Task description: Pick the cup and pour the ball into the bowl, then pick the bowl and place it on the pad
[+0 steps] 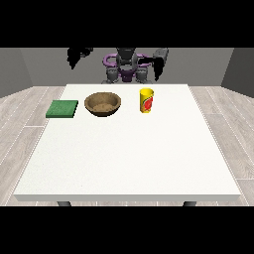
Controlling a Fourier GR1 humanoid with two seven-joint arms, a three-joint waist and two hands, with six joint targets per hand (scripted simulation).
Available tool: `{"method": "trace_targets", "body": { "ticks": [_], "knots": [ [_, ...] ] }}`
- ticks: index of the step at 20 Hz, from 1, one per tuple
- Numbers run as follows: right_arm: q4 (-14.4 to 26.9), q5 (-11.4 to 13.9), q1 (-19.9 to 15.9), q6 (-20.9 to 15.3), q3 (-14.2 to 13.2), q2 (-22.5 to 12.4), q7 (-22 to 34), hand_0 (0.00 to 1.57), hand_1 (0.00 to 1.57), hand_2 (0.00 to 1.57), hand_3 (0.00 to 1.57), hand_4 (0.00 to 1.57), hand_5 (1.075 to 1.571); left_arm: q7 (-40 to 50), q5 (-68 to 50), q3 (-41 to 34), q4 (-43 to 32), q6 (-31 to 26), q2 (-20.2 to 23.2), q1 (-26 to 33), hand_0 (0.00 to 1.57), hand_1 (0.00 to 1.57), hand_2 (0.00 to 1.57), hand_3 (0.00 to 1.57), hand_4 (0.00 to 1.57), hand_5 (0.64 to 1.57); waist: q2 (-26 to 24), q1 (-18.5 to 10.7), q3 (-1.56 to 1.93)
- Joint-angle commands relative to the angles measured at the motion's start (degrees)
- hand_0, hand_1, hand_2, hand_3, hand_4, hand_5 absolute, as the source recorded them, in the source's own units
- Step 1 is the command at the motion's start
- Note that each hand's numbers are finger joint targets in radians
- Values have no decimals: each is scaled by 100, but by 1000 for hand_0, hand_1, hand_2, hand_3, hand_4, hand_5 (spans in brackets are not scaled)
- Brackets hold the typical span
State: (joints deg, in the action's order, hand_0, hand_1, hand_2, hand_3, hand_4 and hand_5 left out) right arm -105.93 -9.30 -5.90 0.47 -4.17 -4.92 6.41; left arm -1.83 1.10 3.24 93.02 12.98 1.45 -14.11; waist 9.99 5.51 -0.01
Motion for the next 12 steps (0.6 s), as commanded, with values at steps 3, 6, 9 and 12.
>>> {"method": "trace_targets", "body": {
  "ticks": [3,6,9,12],
  "knots": [
    [199,-194,43,291,-256,-192,-279,0,0,0,0,681,1551,-1196,-67,-282,-1394,-217,-18,-10,0,0,0,0,360,1483,136,159,-1],
    [219,-262,-268,161,-480,-335,-33,0,0,0,0,676,1559,-1606,-207,-521,-2052,-530,173,-139,0,0,0,0,187,1472,167,45,-2],
    [804,-415,39,715,-561,-390,-731,0,0,0,0,662,1558,-1714,-271,-723,-2559,-484,147,-549,0,0,0,0,0,1442,144,169,0],
    [666,-562,-212,588,-707,-473,-415,0,0,0,0,665,1559,-2469,-355,-928,-3278,-767,303,-640,0,0,0,0,108,1436,276,198,-3]
  ]
}}
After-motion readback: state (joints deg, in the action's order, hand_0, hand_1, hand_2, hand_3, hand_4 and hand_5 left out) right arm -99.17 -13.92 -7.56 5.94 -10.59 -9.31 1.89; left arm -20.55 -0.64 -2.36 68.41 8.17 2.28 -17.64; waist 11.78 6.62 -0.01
